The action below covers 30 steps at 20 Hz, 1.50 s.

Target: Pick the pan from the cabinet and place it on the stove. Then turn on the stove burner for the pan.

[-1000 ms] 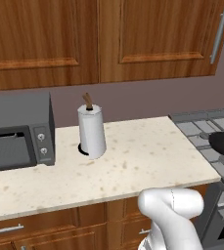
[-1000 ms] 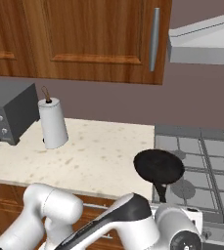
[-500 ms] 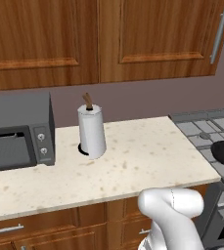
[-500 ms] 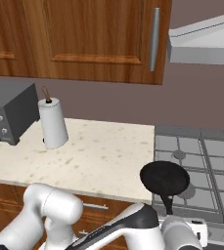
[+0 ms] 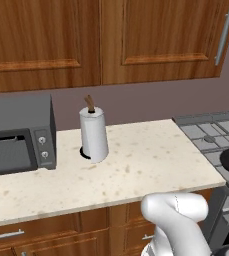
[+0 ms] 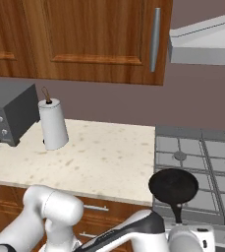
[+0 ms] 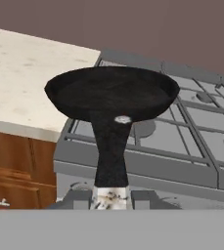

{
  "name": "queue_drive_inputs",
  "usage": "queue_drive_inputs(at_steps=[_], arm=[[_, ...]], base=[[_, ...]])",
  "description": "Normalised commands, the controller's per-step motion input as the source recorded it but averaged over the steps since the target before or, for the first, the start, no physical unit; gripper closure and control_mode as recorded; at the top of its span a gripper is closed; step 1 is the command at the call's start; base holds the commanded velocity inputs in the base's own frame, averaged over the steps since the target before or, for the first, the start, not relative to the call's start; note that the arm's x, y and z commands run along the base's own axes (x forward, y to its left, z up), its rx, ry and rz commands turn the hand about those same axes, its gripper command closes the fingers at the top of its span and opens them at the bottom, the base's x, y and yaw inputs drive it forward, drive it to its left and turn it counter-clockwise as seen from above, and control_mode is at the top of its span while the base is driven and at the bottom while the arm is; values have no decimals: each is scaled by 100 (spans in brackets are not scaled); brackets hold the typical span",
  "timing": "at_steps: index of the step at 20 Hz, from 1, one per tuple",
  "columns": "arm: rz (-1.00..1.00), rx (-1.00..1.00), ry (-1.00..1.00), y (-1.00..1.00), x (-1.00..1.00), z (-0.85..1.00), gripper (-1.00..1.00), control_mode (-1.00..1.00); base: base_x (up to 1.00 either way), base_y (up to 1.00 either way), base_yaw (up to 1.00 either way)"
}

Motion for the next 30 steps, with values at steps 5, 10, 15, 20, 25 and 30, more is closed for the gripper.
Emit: queue_drive_inputs(at_steps=[5,10,15,20,25,30], arm=[[0,-10,0,-20,3,-19,100,-100],[0,-8,0,-9,15,-15,100,-100],[0,-7,0,-7,23,-7,100,-100],[0,-6,1,-14,25,-9,100,-100],[0,-3,4,-21,26,-15,100,-100],[0,-1,3,-20,28,-22,100,-100]], base=[[0,0,0],[0,0,0],[0,0,0],[0,0,0],[0,0,0],[0,0,0]])
